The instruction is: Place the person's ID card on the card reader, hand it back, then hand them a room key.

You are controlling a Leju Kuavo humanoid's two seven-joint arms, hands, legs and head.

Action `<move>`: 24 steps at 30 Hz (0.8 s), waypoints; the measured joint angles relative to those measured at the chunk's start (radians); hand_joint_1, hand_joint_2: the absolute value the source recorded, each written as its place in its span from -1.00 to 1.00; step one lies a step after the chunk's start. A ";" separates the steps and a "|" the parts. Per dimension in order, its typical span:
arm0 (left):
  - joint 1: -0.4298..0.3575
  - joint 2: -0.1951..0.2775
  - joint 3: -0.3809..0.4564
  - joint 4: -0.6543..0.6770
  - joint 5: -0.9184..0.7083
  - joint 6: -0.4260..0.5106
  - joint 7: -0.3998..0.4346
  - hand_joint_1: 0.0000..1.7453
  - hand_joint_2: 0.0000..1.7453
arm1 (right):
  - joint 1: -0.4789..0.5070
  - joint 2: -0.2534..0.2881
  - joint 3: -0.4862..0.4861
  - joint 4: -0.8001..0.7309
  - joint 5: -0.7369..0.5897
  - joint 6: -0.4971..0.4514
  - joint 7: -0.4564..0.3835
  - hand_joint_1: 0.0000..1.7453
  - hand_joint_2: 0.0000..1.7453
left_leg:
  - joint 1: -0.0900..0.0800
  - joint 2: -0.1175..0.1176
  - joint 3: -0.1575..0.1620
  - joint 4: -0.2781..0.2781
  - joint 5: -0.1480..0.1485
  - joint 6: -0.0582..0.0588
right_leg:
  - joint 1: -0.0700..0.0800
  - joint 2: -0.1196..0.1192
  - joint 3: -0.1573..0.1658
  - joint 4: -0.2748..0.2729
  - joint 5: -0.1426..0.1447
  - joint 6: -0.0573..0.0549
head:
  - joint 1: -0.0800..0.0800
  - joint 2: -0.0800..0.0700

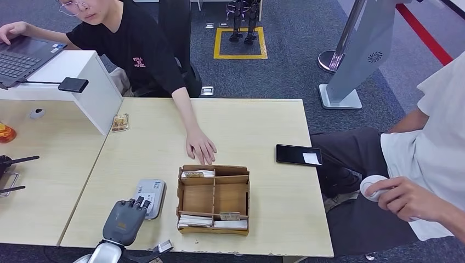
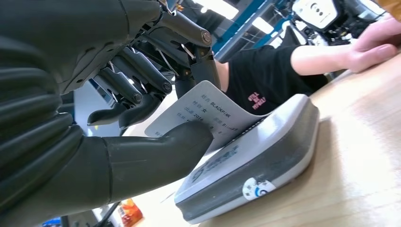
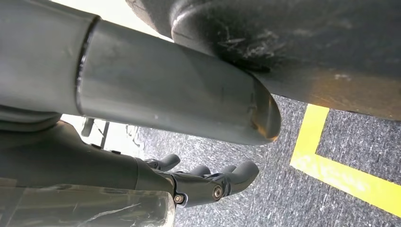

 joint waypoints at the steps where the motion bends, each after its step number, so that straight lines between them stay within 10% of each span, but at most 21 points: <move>1: -0.003 0.002 -0.012 0.001 0.000 0.009 0.024 1.00 1.00 | 0.000 0.000 0.000 0.000 0.000 0.000 0.000 -1.00 -1.00 | 0.000 -0.001 0.000 0.000 0.001 0.000 | 0.000 0.000 -0.001 0.000 0.000 0.000 | 0.000 0.000; 7: -0.074 0.012 -0.094 0.006 -0.001 0.099 0.168 1.00 1.00 | 0.001 0.003 -0.005 -0.005 0.000 -0.003 -0.001 -1.00 -1.00 | 0.000 -0.002 -0.004 0.000 0.005 -0.001 | 0.000 -0.002 -0.003 0.000 0.006 -0.001 | 0.001 0.000; 24: -0.175 0.030 -0.167 -0.012 -0.001 0.177 0.172 1.00 1.00 | 0.004 0.008 -0.023 -0.023 0.000 -0.003 -0.016 -1.00 -1.00 | 0.000 0.000 -0.007 0.000 0.006 -0.002 | 0.000 0.001 -0.008 0.000 0.008 -0.003 | 0.001 0.000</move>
